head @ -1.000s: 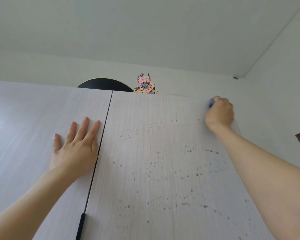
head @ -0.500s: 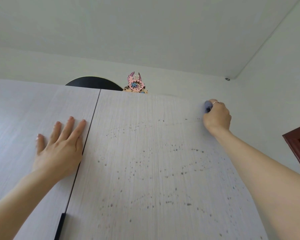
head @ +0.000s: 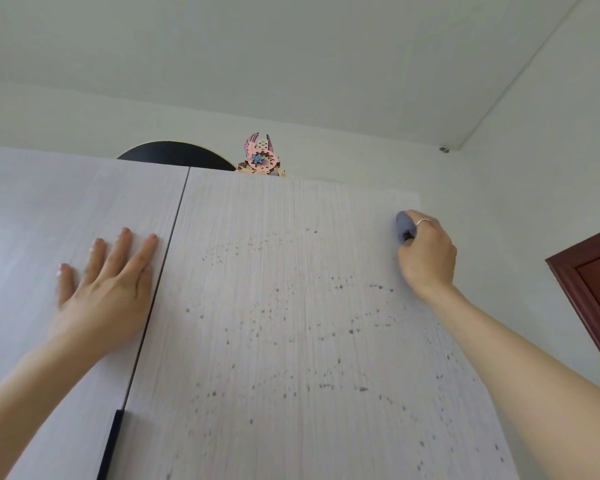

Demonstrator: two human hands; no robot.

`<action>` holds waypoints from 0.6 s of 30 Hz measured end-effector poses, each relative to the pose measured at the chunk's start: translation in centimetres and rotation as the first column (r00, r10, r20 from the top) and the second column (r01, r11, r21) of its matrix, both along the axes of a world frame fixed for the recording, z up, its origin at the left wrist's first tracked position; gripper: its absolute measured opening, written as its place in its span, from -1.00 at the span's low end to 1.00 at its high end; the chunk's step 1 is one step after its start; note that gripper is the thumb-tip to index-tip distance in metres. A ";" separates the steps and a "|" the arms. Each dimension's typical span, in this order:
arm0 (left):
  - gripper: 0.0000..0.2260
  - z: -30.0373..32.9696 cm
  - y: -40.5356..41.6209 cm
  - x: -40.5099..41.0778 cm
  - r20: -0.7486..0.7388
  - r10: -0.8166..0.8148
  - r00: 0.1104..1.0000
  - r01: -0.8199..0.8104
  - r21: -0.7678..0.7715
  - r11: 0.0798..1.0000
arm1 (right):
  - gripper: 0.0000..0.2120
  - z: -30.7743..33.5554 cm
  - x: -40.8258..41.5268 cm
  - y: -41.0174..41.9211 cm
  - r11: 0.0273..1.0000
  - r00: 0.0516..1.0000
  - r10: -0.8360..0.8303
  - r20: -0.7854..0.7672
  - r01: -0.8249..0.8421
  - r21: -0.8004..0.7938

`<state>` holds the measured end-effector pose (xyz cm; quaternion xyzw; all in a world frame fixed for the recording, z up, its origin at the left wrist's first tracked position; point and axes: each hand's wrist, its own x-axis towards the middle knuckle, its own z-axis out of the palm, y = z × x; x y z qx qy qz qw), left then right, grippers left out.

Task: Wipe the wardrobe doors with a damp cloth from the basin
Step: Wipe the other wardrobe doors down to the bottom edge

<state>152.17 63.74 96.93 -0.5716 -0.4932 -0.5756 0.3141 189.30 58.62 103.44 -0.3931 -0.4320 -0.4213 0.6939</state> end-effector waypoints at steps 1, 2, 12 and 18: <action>-0.55 0.0 0.1 0.0 -0.001 0.000 1.000 0.000 0.002 1.000 | -0.66 -0.8 -0.6 0.3 1.000 0.995 -0.012 0.095 0.012 -0.005; -0.56 0.1 0.1 -0.1 0.002 -0.002 1.000 0.002 0.006 1.000 | -0.57 -1.4 -1.2 0.6 0.999 0.976 -0.024 0.217 0.029 -0.018; -0.55 -0.3 0.1 0.1 -0.013 -0.002 1.000 0.002 0.017 1.000 | -0.70 -2.1 1.0 -0.5 1.000 0.991 0.007 -0.133 -0.007 0.001; -0.54 -0.9 0.1 -0.2 -0.026 -0.010 1.000 0.011 0.012 1.000 | -0.47 -4.7 -2.8 0.6 0.994 0.912 -0.053 0.408 0.087 -0.065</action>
